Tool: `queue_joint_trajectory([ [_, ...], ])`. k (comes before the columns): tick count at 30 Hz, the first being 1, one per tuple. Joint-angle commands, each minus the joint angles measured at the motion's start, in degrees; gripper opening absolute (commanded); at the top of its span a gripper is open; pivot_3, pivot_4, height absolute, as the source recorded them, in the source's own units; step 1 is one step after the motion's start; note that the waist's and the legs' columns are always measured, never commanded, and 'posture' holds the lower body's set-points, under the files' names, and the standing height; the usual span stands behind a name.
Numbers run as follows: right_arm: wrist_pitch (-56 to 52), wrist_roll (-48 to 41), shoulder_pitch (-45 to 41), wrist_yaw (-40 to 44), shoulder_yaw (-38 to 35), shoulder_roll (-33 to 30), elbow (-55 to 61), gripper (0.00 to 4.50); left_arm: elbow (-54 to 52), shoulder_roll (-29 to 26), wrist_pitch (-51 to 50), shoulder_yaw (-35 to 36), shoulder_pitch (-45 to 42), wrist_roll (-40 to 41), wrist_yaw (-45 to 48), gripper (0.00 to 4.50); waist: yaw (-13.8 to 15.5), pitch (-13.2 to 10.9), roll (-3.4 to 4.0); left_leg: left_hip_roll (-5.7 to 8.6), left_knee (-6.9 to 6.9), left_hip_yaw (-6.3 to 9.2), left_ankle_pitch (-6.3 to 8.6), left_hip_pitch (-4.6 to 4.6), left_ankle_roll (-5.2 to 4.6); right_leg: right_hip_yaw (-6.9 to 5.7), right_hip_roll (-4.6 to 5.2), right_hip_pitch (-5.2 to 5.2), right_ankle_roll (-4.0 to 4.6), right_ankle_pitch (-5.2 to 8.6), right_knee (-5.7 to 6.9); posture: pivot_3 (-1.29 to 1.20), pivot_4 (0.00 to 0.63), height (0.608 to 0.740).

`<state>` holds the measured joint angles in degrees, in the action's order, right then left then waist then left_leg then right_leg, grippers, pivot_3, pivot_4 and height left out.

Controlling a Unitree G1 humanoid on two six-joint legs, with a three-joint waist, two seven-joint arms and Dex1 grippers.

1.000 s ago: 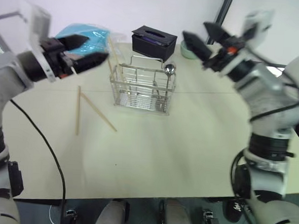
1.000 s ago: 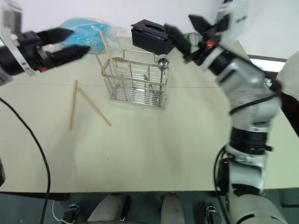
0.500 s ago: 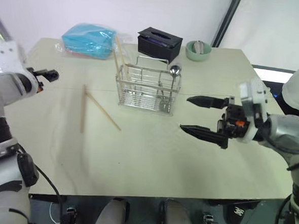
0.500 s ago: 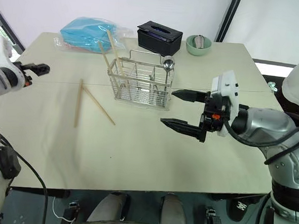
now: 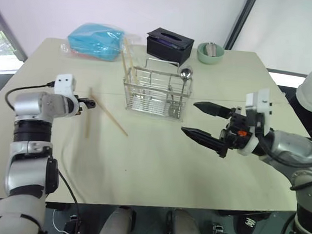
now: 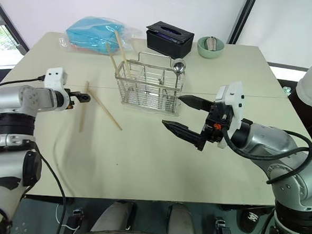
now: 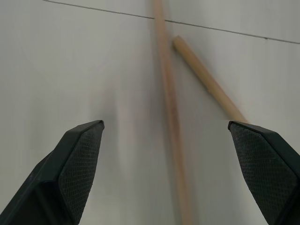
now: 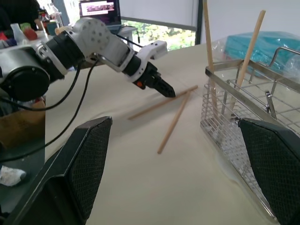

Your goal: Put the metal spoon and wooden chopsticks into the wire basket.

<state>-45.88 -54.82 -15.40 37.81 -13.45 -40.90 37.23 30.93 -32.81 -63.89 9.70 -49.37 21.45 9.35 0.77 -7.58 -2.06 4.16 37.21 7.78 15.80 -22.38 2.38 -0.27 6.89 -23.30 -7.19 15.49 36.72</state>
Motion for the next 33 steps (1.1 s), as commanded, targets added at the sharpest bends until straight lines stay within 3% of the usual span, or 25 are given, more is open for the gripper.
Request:
queue_joint_trajectory([
  [1, 0.9, -1.2, -0.1, -2.1, -0.5, 0.5, 2.4, 4.43, 4.0, 0.3, 4.1, -1.1, -3.0, -2.8, 1.8, 4.50, 0.0, 0.0, 0.00, 0.00, 0.00, 0.00, 0.00, 0.00, 0.00, 0.00, 0.00, 0.00, 0.00, 0.00, -0.01, 0.00, 0.150, 0.657],
  [8, 1.3, -1.7, 0.4, -5.0, -1.6, 0.9, 2.3, 4.43, 16.7, 2.2, 9.0, -0.7, -7.4, -6.6, 1.9, 4.50, 0.0, 0.0, 0.00, 0.00, 0.00, 0.00, 0.00, 0.02, -0.01, -0.02, -0.01, 0.03, -0.01, -0.01, 0.00, 0.00, 0.150, 0.657],
  [11, 1.6, -1.8, 1.0, -5.6, -2.0, 0.8, 2.7, 4.50, 19.5, 3.1, 9.8, -1.0, -8.8, -7.5, 2.7, 3.73, 0.1, 0.0, 0.01, 0.00, 0.00, 0.00, 0.00, 0.07, -0.01, -0.02, -0.01, 0.08, -0.05, -0.02, 0.01, 0.00, 0.150, 0.657],
  [18, 2.0, -2.3, 2.5, -4.9, -2.7, -0.5, 3.5, 4.50, 23.2, 3.9, 11.0, -0.7, -11.5, -9.2, 3.8, 0.19, 0.2, 0.0, 0.00, 0.05, 0.04, 0.02, -0.01, 0.06, -0.02, -0.04, 0.01, 0.14, -0.11, -0.05, -0.01, 0.00, 0.150, 0.657],
  [25, 2.5, -2.8, 3.1, -5.5, -2.9, -0.6, 3.5, 4.50, 25.1, 3.4, 12.8, 0.3, -13.4, -10.0, 3.2, 0.09, 0.1, 0.0, 0.00, 0.04, 0.02, 0.02, -0.01, 0.06, -0.02, -0.04, 0.00, 0.12, -0.12, -0.06, -0.02, 0.00, 0.150, 0.657],
  [33, 2.2, -3.2, 2.9, -5.4, -3.4, -1.8, 2.4, 4.50, 16.7, 1.8, 33.9, 10.7, -15.8, -5.6, -1.7, 0.09, 0.0, 0.0, -0.08, 0.00, 0.01, 0.02, -0.01, -0.03, -0.01, -0.04, 0.00, 0.02, -0.13, -0.07, -0.09, 0.00, 0.150, 0.657],
])
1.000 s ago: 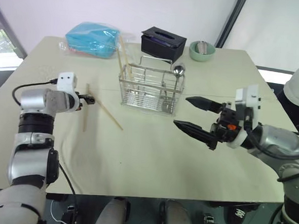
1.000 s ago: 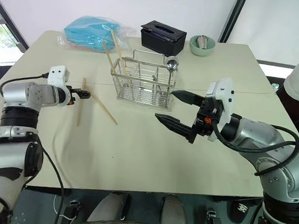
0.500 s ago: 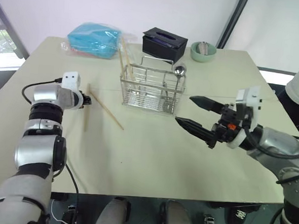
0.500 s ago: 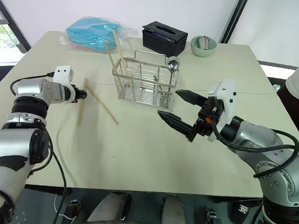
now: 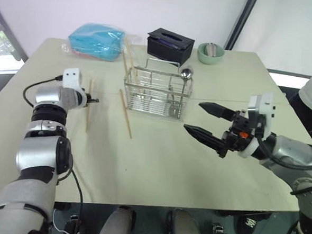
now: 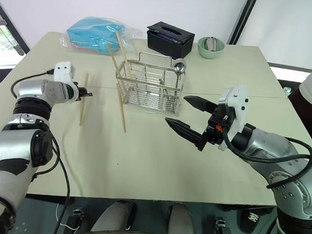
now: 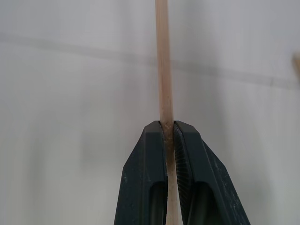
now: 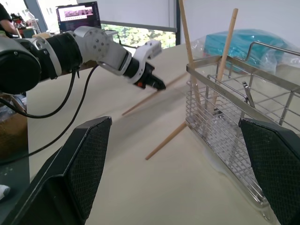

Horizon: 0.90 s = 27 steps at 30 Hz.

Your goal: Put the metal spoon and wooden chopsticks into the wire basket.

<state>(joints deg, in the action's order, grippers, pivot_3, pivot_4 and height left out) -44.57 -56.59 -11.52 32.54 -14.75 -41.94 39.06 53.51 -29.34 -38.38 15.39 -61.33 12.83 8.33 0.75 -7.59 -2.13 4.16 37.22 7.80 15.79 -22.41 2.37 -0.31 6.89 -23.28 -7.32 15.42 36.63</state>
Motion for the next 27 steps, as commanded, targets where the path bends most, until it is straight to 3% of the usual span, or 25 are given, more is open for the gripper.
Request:
queue_joint_trajectory([
  [1, 0.7, -1.8, -1.2, -0.4, -2.3, -0.8, 0.5, 4.50, -6.9, -1.8, 10.7, 7.1, -4.7, 4.5, -1.0, 0.09, 0.0, 0.0, -0.01, -0.01, 0.00, 0.00, 0.00, -0.02, 0.00, 0.00, 0.01, -0.01, 0.00, 0.00, -0.02, 0.00, 0.150, 0.657],
  [5, 0.4, -3.0, -1.5, -2.1, -2.4, -0.5, 0.8, 4.50, -7.7, -0.6, 16.3, 16.3, -10.8, 12.5, -2.9, 0.09, 0.0, 0.0, 0.00, 0.00, -0.02, 0.00, 0.00, -0.05, 0.00, -0.02, 0.02, 0.06, -0.07, -0.05, -0.23, 0.00, 0.150, 0.657],
  [9, 0.7, -3.2, -1.2, -3.7, -1.5, 0.1, 1.8, 4.50, -5.3, 2.2, 20.1, 19.0, -16.3, 16.4, -2.3, 0.09, 0.2, 0.0, 0.02, 0.07, 0.00, -0.02, 0.01, -0.01, -0.01, -0.02, 0.06, 0.19, -0.16, -0.09, -0.33, 0.00, 0.150, 0.657],
  [16, 1.0, -3.7, -0.4, -7.9, -1.0, 1.2, 4.3, 4.50, 3.2, 10.1, 27.7, 15.9, -22.9, 15.6, 4.4, 0.09, 1.3, 0.0, -0.01, 0.10, 0.14, -0.02, 0.00, -0.02, -0.03, -0.08, 0.02, 0.28, -0.27, -0.16, -0.35, 0.00, 0.150, 0.657],
  [27, 1.8, -6.1, 4.7, -13.3, -4.7, 0.7, 7.7, 4.50, 0.8, 17.9, 32.6, 5.2, -17.1, 9.2, 12.5, 0.09, 1.2, 0.0, 0.01, 0.07, 0.05, -0.10, 0.01, -0.02, -0.06, -0.03, -0.01, 0.21, -0.26, -0.16, -0.37, 0.00, 0.150, 0.657],
])
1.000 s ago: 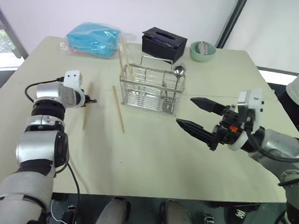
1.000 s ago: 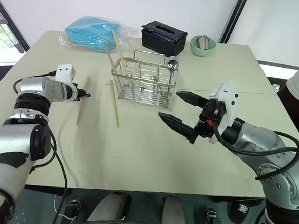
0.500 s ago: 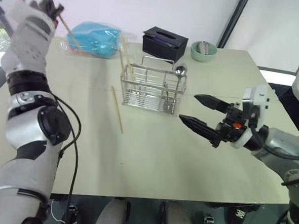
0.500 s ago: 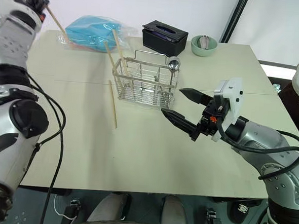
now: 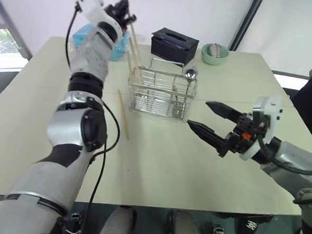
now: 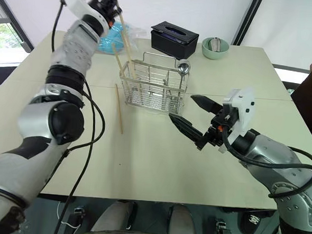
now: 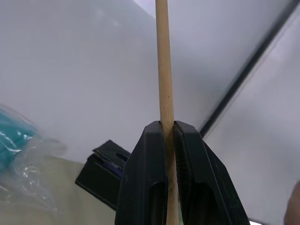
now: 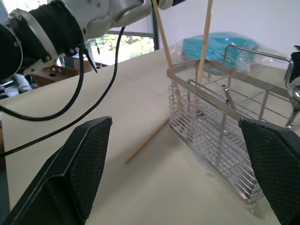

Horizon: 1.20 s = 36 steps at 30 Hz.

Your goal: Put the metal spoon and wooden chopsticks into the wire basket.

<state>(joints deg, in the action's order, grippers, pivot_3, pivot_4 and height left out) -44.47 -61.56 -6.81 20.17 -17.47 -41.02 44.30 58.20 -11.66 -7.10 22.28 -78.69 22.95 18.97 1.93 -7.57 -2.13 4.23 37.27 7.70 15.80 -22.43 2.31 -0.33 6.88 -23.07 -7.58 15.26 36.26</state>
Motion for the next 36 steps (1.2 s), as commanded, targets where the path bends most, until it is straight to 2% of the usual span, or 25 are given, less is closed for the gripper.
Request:
queue_joint_trajectory([
  [1, 1.8, -1.1, 0.1, -1.2, -2.1, -0.2, 2.3, 4.50, -4.9, 0.6, 1.4, -2.7, 1.3, -1.3, 2.4, 0.09, 0.0, 0.0, 0.01, -0.02, 0.00, 0.00, 0.00, 0.00, 0.00, 0.00, -0.01, 0.00, 0.00, 0.00, 0.00, 0.00, 0.150, 0.657],
  [12, 2.9, -1.2, 0.1, -0.9, -2.2, -0.9, 1.2, 4.50, -16.4, 2.8, 0.2, -7.9, 9.7, -3.4, 2.3, 0.09, 0.2, 0.0, 0.01, -0.04, 0.03, 0.02, -0.01, 0.01, -0.01, 0.00, -0.04, 0.03, 0.03, -0.02, 0.00, 0.00, 0.150, 0.657],
  [15, 3.1, -1.2, 0.0, -0.2, -2.1, -1.1, 0.8, 4.50, -18.9, 2.9, -0.6, -8.3, 10.9, -3.1, 2.1, 1.11, 0.2, 0.0, 0.01, -0.04, 0.04, 0.03, -0.01, 0.01, -0.01, 0.00, -0.04, 0.03, 0.03, -0.02, 0.00, 0.00, 0.150, 0.657],
  [22, 3.3, -0.4, -0.6, 1.0, -1.5, -1.0, -0.5, 4.50, -23.6, 2.7, -3.7, -7.8, 12.8, -1.8, 0.9, 4.47, 0.2, 0.0, 0.01, -0.04, 0.07, 0.03, -0.01, 0.03, -0.02, -0.01, -0.05, 0.08, 0.03, -0.02, 0.00, 0.00, 0.150, 0.657],
  [28, 3.8, 0.9, -1.3, 2.5, -0.6, -0.6, -1.8, 4.50, -30.4, -0.1, -8.8, -7.5, 14.1, -1.3, -0.8, 4.47, 0.0, 0.0, 0.01, -0.04, 0.07, 0.04, -0.01, 0.03, -0.02, 0.00, -0.06, 0.07, 0.03, -0.02, 0.00, 0.00, 0.150, 0.657],
  [32, 4.5, 1.8, -1.8, 3.2, 0.4, -0.3, -2.2, 4.50, -36.8, -6.4, -18.7, -4.7, 11.1, 2.0, -2.7, 4.47, -0.3, 0.0, 0.04, -0.06, 0.03, 0.05, -0.01, 0.03, -0.02, 0.00, -0.09, 0.04, 0.03, -0.02, 0.02, 0.00, 0.150, 0.657],
  [36, 5.2, 2.7, -2.2, 4.4, 1.0, -0.1, -3.3, 4.50, -36.3, -13.2, -30.2, -1.5, 7.2, 4.7, -6.3, 4.47, -1.2, 0.0, 0.05, -0.05, 0.05, 0.08, -0.01, 0.04, -0.02, -0.01, -0.09, 0.05, 0.03, -0.01, 0.04, 0.00, 0.150, 0.657],
])
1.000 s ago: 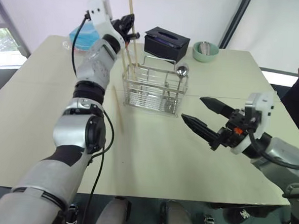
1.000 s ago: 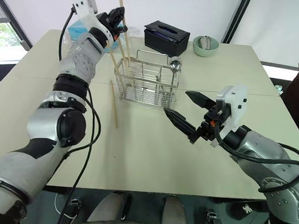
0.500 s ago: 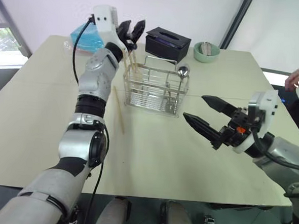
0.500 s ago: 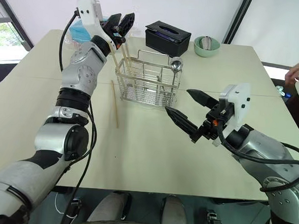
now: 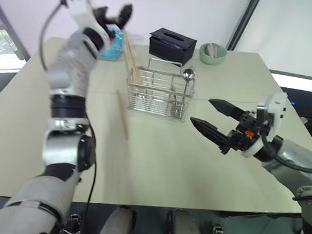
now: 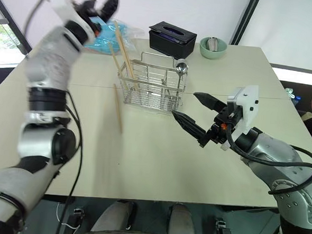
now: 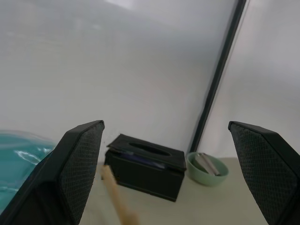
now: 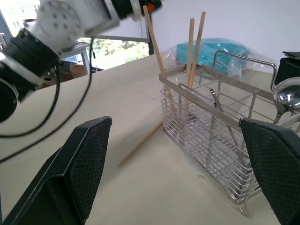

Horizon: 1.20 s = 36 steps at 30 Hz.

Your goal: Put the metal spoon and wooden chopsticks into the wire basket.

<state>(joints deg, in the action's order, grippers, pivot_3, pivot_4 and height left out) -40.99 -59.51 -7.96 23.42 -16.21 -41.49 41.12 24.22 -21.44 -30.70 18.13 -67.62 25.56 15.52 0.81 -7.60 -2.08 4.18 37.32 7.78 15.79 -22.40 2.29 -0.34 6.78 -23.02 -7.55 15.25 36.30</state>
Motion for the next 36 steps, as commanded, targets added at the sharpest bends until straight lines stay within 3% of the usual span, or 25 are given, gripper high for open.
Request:
queue_joint_trajectory([
  [1, 1.9, 1.0, -0.9, 1.6, 0.1, 0.4, -0.4, 4.50, -1.8, -4.5, -8.9, 3.4, -4.3, 2.1, -4.3, 4.47, -0.1, 0.0, 0.01, 0.00, 0.00, 0.00, 0.00, 0.04, 0.00, 0.00, 0.00, 0.03, 0.00, 0.00, 0.00, 0.00, 0.150, 0.657],
  [5, 2.4, 2.1, -1.9, 3.1, 1.5, 0.8, -1.7, 4.50, 1.0, -6.3, -19.7, 3.0, -3.5, -2.2, -14.5, 4.47, 0.0, 0.0, 0.09, 0.03, -0.03, 0.03, 0.01, 0.39, -0.02, 0.00, 0.01, 0.40, -0.02, 0.01, -0.01, 0.00, 0.150, 0.657],
  [9, 2.4, 2.6, -3.1, 4.4, 2.5, 1.0, -3.0, 4.50, 0.9, -3.4, -29.3, 4.2, -0.2, -4.5, -23.5, 4.47, -0.1, 0.0, 0.07, 0.02, 0.01, 0.07, -0.02, 0.45, -0.05, -0.01, 0.00, 0.47, -0.02, 0.01, 0.01, 0.00, 0.150, 0.657],
  [14, 2.0, 2.9, -4.4, 5.3, 3.2, 0.9, -4.0, 4.50, 2.4, 0.7, -34.0, 4.0, 2.9, -5.4, -26.2, 4.47, -0.1, 0.0, 0.05, 0.02, 0.01, 0.07, -0.04, 0.24, -0.02, -0.01, 0.00, 0.23, -0.01, 0.00, 0.05, 0.00, 0.150, 0.657],
  [26, 1.7, 2.1, -2.5, 3.7, 3.3, 1.3, -1.1, 4.50, 23.2, 5.7, -25.5, -0.5, 1.6, -9.8, -21.1, 4.47, 0.0, 0.0, 0.05, 0.05, -0.01, 0.03, -0.05, 0.03, 0.01, 0.00, 0.06, 0.01, 0.00, 0.00, 0.05, 0.00, 0.150, 0.657],
  [36, 2.1, 1.5, -1.2, 0.5, 2.6, 2.6, 0.9, 4.50, 37.9, 6.5, -16.8, -3.3, -3.1, -13.2, -15.5, 4.47, 0.0, 0.0, 0.05, 0.06, 0.00, 0.01, -0.05, 0.03, 0.01, 0.00, 0.08, 0.03, -0.02, -0.01, 0.04, 0.00, 0.150, 0.657],
])
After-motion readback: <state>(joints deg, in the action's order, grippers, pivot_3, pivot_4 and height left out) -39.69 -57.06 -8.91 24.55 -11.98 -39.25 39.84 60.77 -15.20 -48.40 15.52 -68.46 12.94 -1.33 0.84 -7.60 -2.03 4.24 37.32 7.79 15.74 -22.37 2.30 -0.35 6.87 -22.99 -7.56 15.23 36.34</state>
